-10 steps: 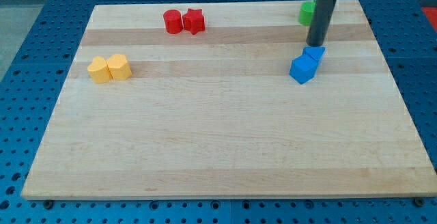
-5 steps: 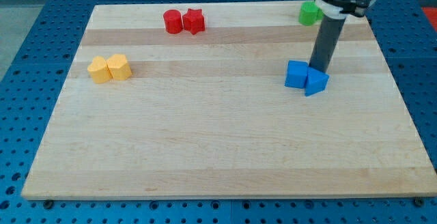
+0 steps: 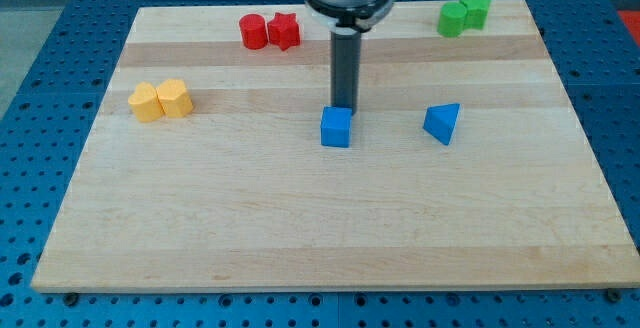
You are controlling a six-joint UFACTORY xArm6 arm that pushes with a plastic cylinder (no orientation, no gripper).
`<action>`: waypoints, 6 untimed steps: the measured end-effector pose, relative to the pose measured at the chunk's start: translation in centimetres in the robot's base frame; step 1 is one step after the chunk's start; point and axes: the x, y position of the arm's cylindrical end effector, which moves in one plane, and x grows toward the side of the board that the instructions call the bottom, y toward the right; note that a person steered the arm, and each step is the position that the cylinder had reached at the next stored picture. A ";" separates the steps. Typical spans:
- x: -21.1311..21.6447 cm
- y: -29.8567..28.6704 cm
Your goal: Push the blue cube towards the bottom middle end
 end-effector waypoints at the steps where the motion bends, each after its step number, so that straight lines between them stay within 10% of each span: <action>1: 0.0 -1.0; 6: 2.5 2.3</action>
